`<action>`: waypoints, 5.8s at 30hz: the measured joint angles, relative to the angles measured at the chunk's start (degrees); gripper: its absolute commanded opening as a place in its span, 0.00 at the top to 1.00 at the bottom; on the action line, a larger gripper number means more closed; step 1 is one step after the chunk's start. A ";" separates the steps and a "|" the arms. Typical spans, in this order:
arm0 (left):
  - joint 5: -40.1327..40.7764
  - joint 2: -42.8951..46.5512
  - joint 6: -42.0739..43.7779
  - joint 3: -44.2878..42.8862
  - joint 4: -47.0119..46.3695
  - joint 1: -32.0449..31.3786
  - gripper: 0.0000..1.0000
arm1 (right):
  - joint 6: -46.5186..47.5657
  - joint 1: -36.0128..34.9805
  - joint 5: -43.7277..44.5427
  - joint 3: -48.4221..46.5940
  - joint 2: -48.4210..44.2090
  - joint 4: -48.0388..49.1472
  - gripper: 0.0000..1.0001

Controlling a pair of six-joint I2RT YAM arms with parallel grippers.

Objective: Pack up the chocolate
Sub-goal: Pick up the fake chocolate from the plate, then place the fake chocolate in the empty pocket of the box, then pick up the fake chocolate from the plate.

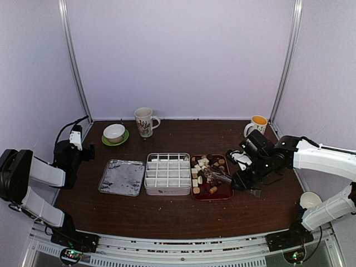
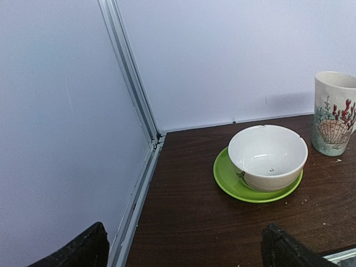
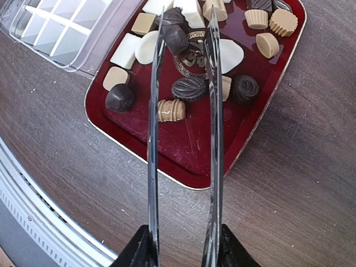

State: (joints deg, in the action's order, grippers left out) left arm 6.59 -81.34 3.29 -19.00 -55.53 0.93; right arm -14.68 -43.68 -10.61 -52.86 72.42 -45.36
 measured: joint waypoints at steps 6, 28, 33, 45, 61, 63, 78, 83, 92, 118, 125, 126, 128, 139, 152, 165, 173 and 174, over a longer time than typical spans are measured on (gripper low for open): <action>0.00 0.00 0.00 0.00 0.00 0.00 0.02 | 0.59 0.00 -1.03 0.00 0.39 0.13 0.61; 0.00 0.00 0.00 0.00 0.00 0.00 0.02 | 1.03 0.00 -1.16 0.00 7.52 3.41 0.69; 0.00 0.00 0.00 0.00 0.00 0.00 0.02 | 1.05 0.00 -1.16 0.00 7.10 3.54 0.69; 0.00 0.00 0.00 0.00 0.00 0.00 0.02 | 1.25 0.00 -0.46 -0.02 -0.98 3.89 0.71; 0.00 0.00 0.02 0.00 0.00 0.00 0.02 | 0.98 0.00 0.63 -0.11 0.44 4.02 0.61; 0.00 0.00 0.00 0.00 0.00 0.00 0.02 | 0.94 0.00 0.61 -0.02 1.46 4.04 0.61; 0.00 0.00 0.00 0.00 0.00 0.00 0.02 | 0.72 0.00 0.61 1.49 4.44 4.55 0.76; 0.00 0.00 0.02 0.00 0.00 0.00 0.02 | 0.76 0.00 0.66 1.49 3.30 4.70 0.77; 0.00 0.00 0.02 0.00 0.00 0.00 0.02 | 0.90 0.00 0.17 1.27 -1.05 7.67 0.77; -0.02 0.00 0.02 0.00 -0.02 0.00 0.02 | 1.27 -0.02 -6.58 -11.72 16.98 18.08 0.76; -0.02 0.00 0.00 0.00 -0.02 0.00 0.02 | 1.16 -0.07 -7.69 -13.22 19.67 19.10 0.73; -0.02 0.00 0.00 0.00 0.00 0.00 0.02 | 1.16 -0.07 -7.85 -13.66 19.91 19.32 0.73; -0.02 0.00 0.02 0.00 0.00 0.00 0.02 | 1.14 -0.13 -8.09 -14.49 20.39 19.63 0.71; -0.02 0.00 0.02 0.00 0.00 0.00 0.02 | 1.20 -0.33 -8.55 -16.04 22.75 20.26 0.62; -0.02 0.00 0.00 0.00 -0.02 0.00 0.02 | 1.25 -0.33 -5.14 -12.94 15.12 20.44 0.60; -0.02 0.00 0.00 0.00 -0.02 0.00 0.02 | 1.46 -0.33 -0.44 -3.91 2.38 21.33 0.55; -0.02 0.00 0.00 0.00 -0.02 0.00 0.02 | 1.38 -0.33 1.22 1.03 -3.06 17.40 0.51; -0.02 0.00 0.00 0.00 -0.02 0.00 0.02 | 1.31 -0.33 1.51 1.40 -3.63 16.72 0.50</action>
State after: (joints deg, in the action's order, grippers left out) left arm 6.57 -81.34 3.29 -19.00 -55.55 0.93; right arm -13.37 -44.01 -9.10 -51.46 68.79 -28.64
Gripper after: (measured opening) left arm 0.978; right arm 0.474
